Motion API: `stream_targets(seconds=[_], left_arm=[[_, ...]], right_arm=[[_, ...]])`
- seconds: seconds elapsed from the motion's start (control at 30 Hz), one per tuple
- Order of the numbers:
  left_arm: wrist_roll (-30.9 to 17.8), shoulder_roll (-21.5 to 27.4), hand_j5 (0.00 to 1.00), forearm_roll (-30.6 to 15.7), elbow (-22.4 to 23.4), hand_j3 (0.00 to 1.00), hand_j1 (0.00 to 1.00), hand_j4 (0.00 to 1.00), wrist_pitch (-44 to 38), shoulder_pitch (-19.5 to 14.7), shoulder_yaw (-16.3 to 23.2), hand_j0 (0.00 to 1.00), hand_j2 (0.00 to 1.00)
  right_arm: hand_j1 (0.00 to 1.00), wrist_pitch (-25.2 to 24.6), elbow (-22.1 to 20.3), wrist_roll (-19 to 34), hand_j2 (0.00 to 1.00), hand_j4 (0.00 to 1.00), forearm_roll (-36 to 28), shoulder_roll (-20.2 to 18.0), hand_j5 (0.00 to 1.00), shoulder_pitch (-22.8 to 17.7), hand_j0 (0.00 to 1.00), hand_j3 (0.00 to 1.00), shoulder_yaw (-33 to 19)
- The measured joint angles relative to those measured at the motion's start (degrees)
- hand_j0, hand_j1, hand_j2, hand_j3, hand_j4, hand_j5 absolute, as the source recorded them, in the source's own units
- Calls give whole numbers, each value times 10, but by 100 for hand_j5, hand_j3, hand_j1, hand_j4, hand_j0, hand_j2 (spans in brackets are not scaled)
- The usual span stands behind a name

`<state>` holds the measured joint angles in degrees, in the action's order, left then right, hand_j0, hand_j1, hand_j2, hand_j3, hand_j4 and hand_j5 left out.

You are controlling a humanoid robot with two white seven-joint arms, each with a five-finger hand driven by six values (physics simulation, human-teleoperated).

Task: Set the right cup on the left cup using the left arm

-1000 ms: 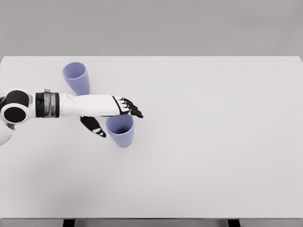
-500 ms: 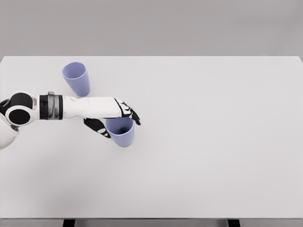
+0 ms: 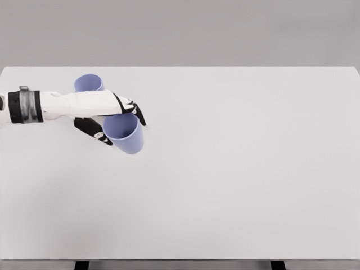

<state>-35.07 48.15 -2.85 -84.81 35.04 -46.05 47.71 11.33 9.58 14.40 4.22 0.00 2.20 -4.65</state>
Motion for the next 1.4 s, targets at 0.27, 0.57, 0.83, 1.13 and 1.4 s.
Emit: stream_targets(seconds=[0.27, 0.57, 0.83, 1.13, 1.4], left_arm=[[0, 54, 51, -41, 17, 51, 51, 51, 1, -55, 3, 51, 51], [0, 64, 51, -53, 93, 51, 51, 51, 1, -114, 14, 51, 51], [0, 60, 51, -54, 136, 51, 51, 51, 1, -152, 25, 51, 51], [0, 46, 51, -70, 182, 51, 51, 51, 1, -178, 74, 51, 51], [0, 34, 51, -87, 218, 51, 51, 51, 1, -192, 76, 51, 51]], right_arm=[[100, 0, 0, 0, 100, 100, 0, 0, 100, 0, 100, 100, 0], [100, 0, 0, 0, 100, 100, 0, 0, 100, 0, 100, 100, 0], [100, 0, 0, 0, 100, 100, 0, 0, 100, 0, 100, 100, 0], [100, 0, 0, 0, 100, 100, 0, 0, 100, 0, 100, 100, 0], [100, 0, 0, 0, 100, 100, 0, 0, 100, 0, 100, 100, 0]])
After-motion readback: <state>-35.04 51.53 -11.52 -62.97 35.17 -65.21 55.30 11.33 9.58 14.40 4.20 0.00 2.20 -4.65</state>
